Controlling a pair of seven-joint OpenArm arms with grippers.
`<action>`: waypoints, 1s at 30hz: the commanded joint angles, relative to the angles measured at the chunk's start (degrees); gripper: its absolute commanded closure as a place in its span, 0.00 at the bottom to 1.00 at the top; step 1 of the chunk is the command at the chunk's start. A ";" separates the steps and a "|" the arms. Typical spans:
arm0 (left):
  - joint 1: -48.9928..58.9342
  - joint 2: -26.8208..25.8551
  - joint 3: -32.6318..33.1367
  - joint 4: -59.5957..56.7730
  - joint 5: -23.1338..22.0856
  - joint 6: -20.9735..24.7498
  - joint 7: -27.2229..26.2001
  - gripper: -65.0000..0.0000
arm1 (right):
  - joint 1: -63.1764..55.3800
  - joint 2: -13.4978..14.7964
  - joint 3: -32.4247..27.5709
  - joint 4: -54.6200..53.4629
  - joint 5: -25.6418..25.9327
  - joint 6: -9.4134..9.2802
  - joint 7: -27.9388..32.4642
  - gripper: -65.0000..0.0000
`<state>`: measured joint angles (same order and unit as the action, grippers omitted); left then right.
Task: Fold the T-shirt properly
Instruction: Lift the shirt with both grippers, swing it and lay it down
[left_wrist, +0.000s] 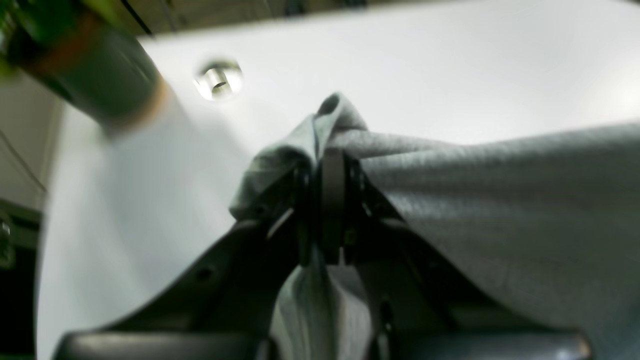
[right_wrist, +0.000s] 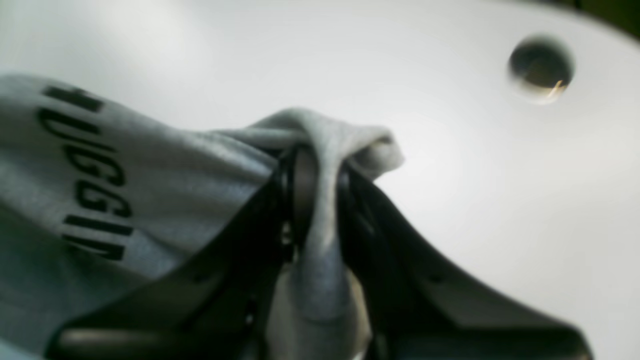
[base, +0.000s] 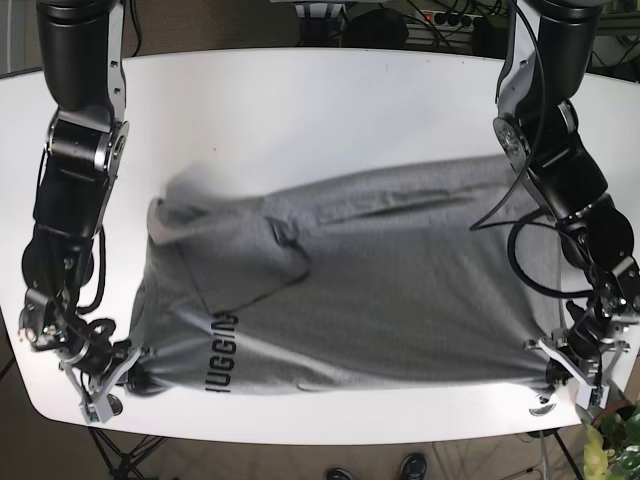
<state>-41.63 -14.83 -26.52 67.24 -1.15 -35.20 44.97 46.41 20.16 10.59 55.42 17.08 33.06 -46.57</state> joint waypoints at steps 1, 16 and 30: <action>-5.10 -1.04 0.02 0.93 -0.22 0.26 -0.71 1.00 | 5.94 2.03 -0.70 1.24 0.28 -0.40 0.81 0.97; -28.75 -4.12 5.29 0.93 -0.39 0.61 -0.44 1.00 | 28.39 3.71 -8.96 0.98 0.63 -0.14 -5.87 0.97; -12.83 -4.03 1.78 5.33 -0.65 -3.70 -0.71 1.00 | 14.99 5.02 1.59 18.12 0.81 0.04 -15.02 0.97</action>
<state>-53.30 -17.69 -24.01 69.34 -1.45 -38.89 45.91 63.18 24.64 10.87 71.13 19.73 33.47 -59.00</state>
